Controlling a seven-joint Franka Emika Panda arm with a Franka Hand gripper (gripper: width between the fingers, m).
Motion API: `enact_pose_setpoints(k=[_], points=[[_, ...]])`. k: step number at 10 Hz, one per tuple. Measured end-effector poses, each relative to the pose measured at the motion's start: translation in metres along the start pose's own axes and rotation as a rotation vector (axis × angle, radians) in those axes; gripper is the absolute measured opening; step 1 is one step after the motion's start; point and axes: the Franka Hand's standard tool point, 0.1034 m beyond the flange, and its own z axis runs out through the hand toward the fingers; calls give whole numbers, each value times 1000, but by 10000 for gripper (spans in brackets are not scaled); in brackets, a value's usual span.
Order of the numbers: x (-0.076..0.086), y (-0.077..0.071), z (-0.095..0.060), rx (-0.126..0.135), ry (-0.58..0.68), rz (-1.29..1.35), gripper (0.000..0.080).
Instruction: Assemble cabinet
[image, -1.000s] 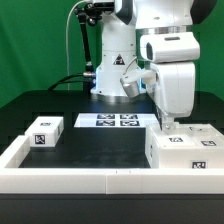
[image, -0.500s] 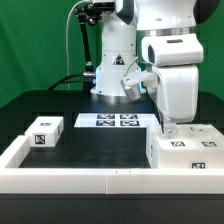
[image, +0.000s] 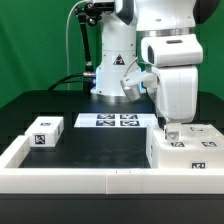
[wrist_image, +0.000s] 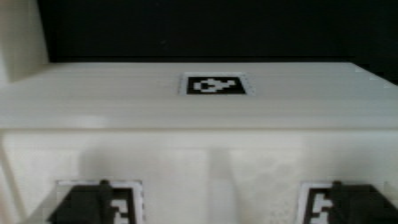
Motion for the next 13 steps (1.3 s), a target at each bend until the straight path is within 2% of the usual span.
enact_pose_setpoints(k=[1, 2, 5, 9, 10, 12, 13], points=[[0, 0, 0, 0, 0, 0, 774], [0, 0, 0, 0, 0, 0, 793], [-1, -4, -3, -7, -3, 8, 797], [3, -34, -30, -31, -30, 201, 797], [9, -41, -30, -49, -24, 246, 797], [8, -43, -28, -43, -24, 253, 797], [9, -43, -27, -43, -20, 353, 797]])
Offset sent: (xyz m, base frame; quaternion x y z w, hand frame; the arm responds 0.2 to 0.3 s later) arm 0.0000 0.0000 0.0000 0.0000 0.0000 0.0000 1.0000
